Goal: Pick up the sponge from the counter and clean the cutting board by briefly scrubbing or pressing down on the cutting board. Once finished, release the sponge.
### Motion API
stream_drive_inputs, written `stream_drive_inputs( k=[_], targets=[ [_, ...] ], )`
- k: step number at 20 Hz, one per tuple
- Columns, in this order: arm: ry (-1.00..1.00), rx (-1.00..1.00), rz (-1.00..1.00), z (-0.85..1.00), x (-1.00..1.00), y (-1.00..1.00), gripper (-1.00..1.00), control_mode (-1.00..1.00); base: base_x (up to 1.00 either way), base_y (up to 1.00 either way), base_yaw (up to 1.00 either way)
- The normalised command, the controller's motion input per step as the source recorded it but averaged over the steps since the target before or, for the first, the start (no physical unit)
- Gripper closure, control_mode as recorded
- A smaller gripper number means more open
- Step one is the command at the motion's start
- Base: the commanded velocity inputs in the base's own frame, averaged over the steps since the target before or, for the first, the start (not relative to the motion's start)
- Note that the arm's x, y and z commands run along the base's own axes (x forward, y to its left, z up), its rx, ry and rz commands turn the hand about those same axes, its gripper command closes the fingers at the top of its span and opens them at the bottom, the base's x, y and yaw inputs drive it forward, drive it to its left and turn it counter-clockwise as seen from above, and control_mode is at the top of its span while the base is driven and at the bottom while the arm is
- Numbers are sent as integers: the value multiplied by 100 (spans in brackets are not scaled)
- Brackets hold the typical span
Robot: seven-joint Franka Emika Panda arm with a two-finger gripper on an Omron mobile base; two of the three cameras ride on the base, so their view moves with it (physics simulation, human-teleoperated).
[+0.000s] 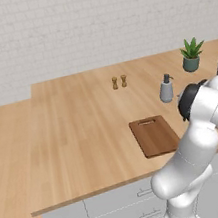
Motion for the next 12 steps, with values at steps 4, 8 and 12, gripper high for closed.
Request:
stream_drive_inputs(
  k=[4,8,12],
  targets=[
    [0,0,1,0,1,8,-100,-100,0,0,0],
    [0,0,1,9,12,18,-100,-100,0,0,0],
    [0,0,1,17,7,22,-100,-100,0,0,0]
  ],
)
